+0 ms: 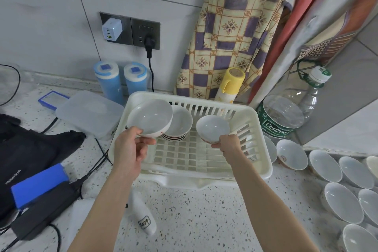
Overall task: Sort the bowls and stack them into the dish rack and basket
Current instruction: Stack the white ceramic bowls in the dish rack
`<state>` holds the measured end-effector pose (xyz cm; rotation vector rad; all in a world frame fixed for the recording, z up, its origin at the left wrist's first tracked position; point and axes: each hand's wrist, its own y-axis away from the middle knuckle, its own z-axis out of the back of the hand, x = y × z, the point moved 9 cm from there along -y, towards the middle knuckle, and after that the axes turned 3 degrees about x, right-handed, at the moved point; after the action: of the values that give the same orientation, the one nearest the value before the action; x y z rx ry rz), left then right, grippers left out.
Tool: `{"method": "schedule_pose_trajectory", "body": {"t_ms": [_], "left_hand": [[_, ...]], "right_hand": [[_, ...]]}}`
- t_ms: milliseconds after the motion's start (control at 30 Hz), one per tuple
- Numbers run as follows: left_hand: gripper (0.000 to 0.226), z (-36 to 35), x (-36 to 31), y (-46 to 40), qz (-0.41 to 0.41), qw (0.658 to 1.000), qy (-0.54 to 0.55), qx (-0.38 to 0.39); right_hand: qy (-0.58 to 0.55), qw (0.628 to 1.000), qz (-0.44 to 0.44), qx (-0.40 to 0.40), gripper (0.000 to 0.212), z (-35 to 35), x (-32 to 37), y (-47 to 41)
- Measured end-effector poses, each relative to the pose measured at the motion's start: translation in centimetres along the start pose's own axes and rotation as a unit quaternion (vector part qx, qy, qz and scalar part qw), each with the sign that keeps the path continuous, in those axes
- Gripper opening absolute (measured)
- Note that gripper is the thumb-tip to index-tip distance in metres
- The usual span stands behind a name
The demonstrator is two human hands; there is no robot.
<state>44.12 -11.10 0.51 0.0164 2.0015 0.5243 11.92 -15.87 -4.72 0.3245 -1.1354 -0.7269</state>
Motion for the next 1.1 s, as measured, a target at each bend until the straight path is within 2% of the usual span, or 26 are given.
{"method": "schedule_pose_trajectory", "body": {"t_ms": [133,367,767,833,933,967,1033,1100], "left_hand": [[0.019,0.0,0.0,0.0,0.005,1.0,-0.005,-0.001],[0.018,-0.1,0.1,0.1,0.009,1.0,-0.021,-0.003],[0.015,-0.6,-0.1,0.2,0.005,0.998,-0.062,0.001],[0.015,-0.9,-0.2,0.2,-0.002,0.997,-0.075,0.006],[0.016,-1.9,0.0,0.4,-0.014,0.995,-0.097,0.022],[0.017,-2.5,0.3,0.4,-0.015,0.994,-0.106,0.031],[0.02,-3.9,0.9,0.5,-0.012,0.991,-0.125,0.053],[0.021,-5.8,1.8,0.5,-0.001,0.987,-0.143,0.071]], "right_hand": [[0.005,0.999,-0.036,0.013,0.048,-0.7,-0.7,-1.2],[-0.098,0.993,-0.034,0.048,0.044,-1.9,-0.6,-1.5],[-0.078,0.993,-0.026,0.083,0.041,-2.6,-0.3,-0.7],[-0.022,0.997,-0.017,0.074,0.042,-2.0,-0.1,-0.5],[0.14,0.989,0.05,-0.012,0.043,0.6,0.8,0.1],[0.148,0.983,0.094,-0.051,0.042,1.7,1.6,0.5],[0.069,0.979,0.183,-0.054,0.034,2.6,3.1,1.8],[-0.002,0.973,0.232,0.007,0.027,2.5,4.3,3.0]]}}
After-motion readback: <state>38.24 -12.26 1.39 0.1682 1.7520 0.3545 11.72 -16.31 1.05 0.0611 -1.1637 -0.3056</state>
